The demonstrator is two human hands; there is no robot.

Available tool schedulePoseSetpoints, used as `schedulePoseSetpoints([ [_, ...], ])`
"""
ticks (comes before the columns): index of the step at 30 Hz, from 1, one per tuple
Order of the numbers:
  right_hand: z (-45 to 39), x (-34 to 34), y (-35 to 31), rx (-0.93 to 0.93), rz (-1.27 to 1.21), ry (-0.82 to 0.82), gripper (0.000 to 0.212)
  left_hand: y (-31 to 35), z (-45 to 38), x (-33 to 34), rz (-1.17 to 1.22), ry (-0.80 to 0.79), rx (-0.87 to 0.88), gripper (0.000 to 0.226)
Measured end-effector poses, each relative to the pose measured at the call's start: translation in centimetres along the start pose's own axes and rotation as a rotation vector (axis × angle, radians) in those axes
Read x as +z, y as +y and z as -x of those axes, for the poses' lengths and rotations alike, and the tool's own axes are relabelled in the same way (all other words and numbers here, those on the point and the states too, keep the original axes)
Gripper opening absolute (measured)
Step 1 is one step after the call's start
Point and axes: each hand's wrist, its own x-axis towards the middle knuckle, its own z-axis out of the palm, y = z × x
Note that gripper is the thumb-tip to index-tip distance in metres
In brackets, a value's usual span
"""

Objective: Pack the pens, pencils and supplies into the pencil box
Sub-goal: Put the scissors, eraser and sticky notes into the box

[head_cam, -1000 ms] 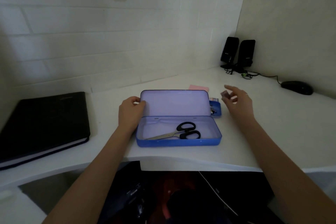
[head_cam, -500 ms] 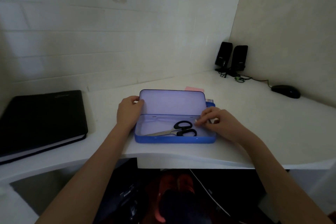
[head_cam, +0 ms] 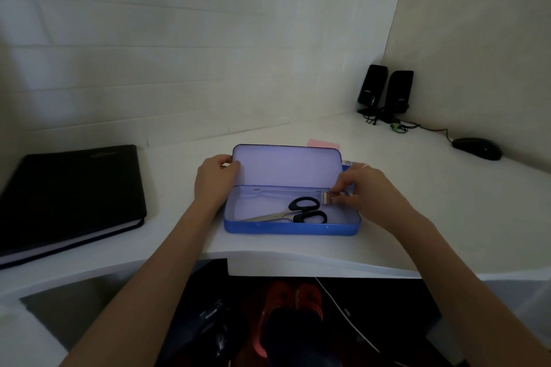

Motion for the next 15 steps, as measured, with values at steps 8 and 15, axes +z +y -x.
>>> schedulePoseSetpoints([
  [8, -0.28, 1.04, -0.45, 0.007, -0.003, 0.086, 0.02, -0.2, -0.2, 0.08, 0.009, 0.006, 0.004, 0.027],
  [15, 0.02, 0.55, -0.34, 0.06, -0.016, 0.064, 0.019, 0.05, 0.0, 0.0, 0.013, 0.011, 0.008, 0.025],
])
